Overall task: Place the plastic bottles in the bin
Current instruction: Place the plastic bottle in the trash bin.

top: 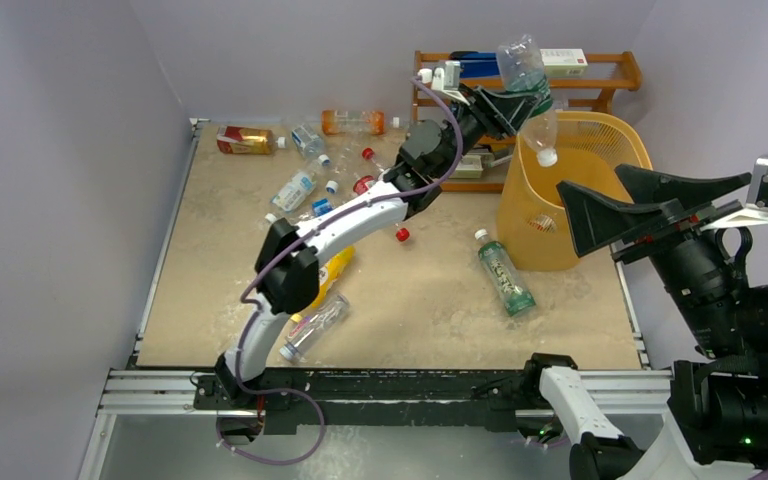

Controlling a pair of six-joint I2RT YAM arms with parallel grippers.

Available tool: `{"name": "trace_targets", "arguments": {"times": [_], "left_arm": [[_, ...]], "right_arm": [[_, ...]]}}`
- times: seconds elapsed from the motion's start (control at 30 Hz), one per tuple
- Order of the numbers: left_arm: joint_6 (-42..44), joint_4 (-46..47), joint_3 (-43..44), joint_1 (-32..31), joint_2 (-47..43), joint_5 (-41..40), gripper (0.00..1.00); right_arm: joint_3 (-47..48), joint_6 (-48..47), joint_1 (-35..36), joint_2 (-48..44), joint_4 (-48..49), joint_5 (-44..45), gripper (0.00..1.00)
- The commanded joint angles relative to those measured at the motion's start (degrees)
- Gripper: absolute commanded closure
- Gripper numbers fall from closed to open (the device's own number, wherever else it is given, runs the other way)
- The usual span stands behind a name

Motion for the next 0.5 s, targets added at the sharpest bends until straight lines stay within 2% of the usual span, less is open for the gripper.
{"name": "trace_targets", "arguments": {"times": [0.0,0.07,0.13,0.17,0.37,0.47], "left_arm": [[-5.20,6.32,10.07,0.87,6.54,0.24,0.47],[-5.96,3.11,16.11,1.06,10.87,0.87,0.36],[-4.43,-3.68,23.94,1.10,14.67,2.47,0.17],[-3.49,-5.54,25.58,1.10,15.44,3.06,0.15],[-0.17,-9.69,20.69,2.35,10.55,7.35,0.14],[0.52,-9.50,14.71,3.19,5.29,9.03,0.13]], "right_arm": [[-0.21,-0.65,0.26,0.97,1.66,-0.79,0.00],[-0.91,-0.90,0.25,0.98,1.89,-0.72,0.00],[-1.70,-1.25,0.26,0.94,2.03,-0.52,0.00],[-2.08,-1.48,0.27,0.95,1.98,-0.45,0.00],[-6.33,-1.82,0.21,0.38,4.14,-0.77,0.00],[-7.22,-2.30,0.26,0.74,4.33,-0.68,0.00]]}}
